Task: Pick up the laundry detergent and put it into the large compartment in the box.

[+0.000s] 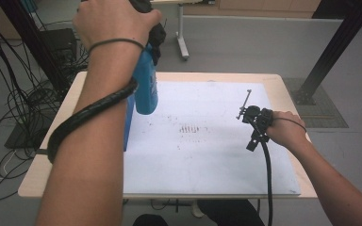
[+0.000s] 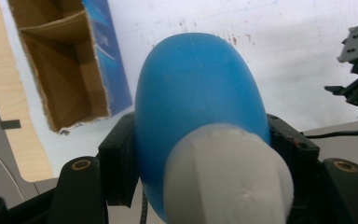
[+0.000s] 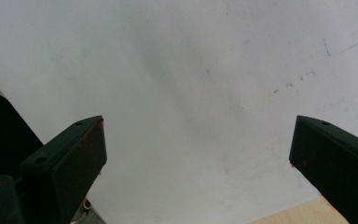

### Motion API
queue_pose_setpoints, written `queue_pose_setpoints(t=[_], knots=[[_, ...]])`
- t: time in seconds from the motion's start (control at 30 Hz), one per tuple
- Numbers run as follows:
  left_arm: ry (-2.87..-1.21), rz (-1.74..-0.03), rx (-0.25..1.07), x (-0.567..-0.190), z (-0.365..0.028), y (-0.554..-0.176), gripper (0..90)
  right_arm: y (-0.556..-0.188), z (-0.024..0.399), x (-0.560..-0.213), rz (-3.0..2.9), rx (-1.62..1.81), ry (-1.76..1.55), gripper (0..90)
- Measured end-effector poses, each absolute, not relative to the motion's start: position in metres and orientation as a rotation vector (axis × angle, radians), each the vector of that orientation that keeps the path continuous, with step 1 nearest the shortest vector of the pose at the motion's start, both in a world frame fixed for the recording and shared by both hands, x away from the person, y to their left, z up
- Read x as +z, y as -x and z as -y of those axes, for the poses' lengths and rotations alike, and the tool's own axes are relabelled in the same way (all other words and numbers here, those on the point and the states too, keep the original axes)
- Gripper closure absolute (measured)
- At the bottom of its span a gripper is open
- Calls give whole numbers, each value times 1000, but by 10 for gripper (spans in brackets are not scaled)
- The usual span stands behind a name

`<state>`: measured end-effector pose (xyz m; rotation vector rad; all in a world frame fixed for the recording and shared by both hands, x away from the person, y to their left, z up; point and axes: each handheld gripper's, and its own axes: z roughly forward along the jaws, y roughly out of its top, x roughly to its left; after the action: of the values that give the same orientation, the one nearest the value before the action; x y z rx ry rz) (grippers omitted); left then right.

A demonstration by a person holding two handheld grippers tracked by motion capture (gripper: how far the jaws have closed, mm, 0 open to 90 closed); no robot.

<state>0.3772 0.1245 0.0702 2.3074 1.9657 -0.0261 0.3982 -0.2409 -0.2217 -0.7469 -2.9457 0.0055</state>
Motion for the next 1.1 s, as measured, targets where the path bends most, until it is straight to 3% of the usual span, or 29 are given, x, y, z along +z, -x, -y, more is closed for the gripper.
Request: queue_pose_setpoints(t=[0.7, 1.1], knots=[[-2227, -2033, 16, 72, -206, -379, 372, -407, 247, -223, 2938, -12, 778, 39], [-2212, -2039, 78, 72, -223, -384, 372, -412, 250, -227, 2929, -14, 790, 39]])
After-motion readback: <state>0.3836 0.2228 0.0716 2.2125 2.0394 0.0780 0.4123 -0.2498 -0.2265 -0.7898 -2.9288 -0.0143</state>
